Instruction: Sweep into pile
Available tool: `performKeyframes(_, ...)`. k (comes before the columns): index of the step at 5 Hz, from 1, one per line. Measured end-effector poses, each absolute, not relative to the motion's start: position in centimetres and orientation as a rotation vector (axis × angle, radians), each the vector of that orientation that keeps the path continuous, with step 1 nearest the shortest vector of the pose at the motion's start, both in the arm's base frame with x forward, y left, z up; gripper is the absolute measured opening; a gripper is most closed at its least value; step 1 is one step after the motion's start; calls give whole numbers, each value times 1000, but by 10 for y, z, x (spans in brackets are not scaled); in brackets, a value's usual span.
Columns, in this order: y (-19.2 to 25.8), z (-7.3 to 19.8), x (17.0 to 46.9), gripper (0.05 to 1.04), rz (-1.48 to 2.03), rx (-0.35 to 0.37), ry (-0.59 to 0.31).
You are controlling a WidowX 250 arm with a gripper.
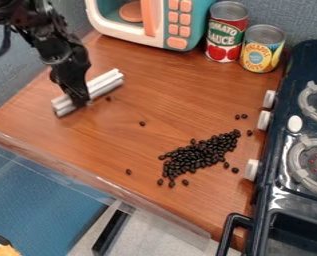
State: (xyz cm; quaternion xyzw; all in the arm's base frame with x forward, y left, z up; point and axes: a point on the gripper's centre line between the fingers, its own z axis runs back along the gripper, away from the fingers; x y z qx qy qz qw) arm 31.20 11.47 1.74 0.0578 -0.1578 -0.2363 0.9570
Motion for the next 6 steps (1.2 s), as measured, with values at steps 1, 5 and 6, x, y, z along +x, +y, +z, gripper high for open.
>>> performKeyframes(1, 88, 17, 307, 359, -492, 80, -332)
performKeyframes(5, 1, 15, 281, 354, -520, -101, -336)
performKeyframes(6, -8, 15, 278, 354, -525, -111, -343)
